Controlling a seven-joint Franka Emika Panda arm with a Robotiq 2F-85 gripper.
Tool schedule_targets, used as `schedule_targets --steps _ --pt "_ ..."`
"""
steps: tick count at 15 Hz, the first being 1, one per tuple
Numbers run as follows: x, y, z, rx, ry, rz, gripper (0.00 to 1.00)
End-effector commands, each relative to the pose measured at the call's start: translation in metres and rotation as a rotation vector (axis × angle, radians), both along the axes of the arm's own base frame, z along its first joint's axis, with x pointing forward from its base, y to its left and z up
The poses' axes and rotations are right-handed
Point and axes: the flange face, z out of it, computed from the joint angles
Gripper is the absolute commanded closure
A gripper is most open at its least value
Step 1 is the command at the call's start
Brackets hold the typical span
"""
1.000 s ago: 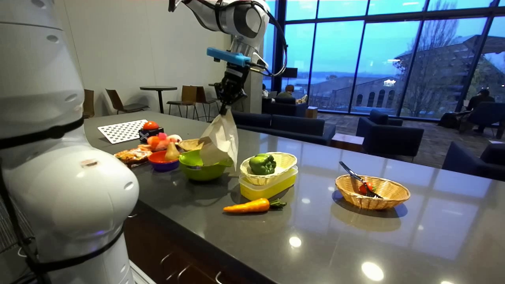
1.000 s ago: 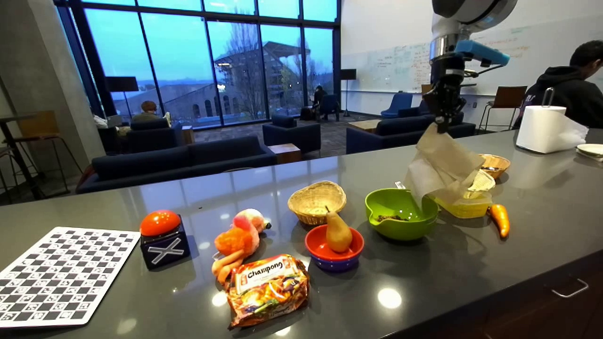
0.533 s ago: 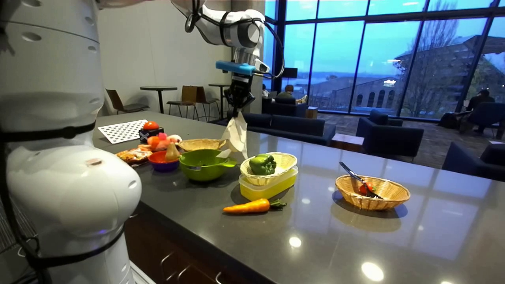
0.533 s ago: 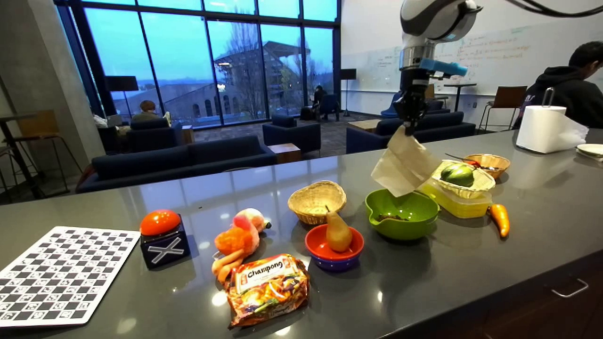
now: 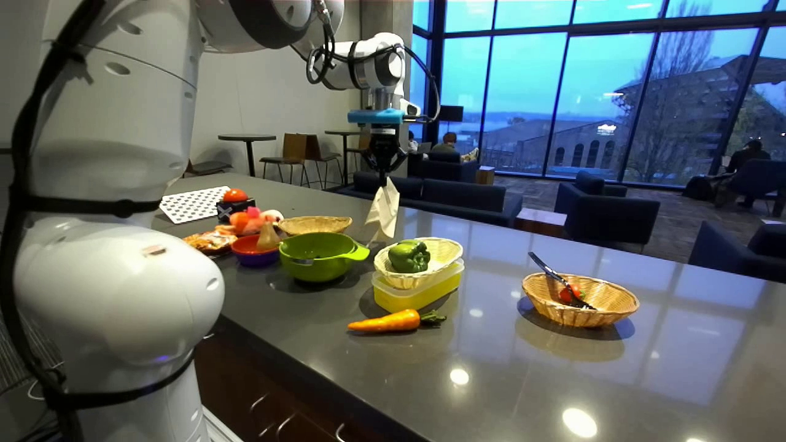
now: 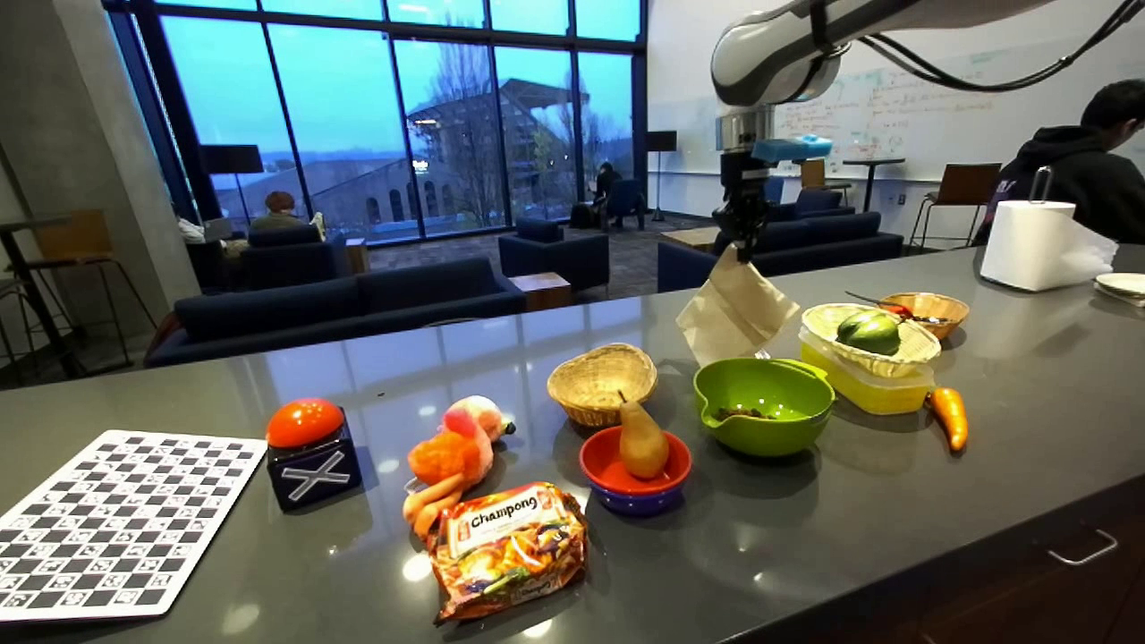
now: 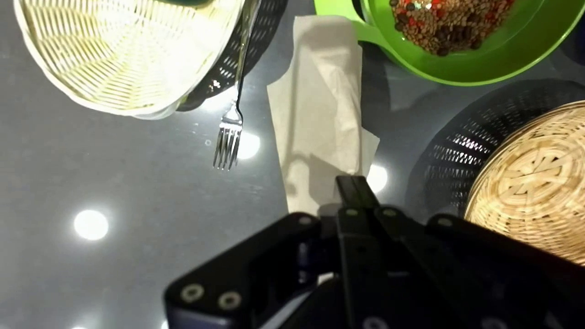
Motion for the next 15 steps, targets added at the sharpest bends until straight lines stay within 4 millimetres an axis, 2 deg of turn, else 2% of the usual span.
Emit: schedule_targets --steps 1,8,15 --pt "0.019 -0.001 -0.001 -0.016 -0.011 -0.004 1.0" --pt "0.046 -0.039 -0.016 0.026 -0.026 -0.058 1.0" --pt "0.066 -0.071 -0.056 0.077 0.033 -0.105 1.0"
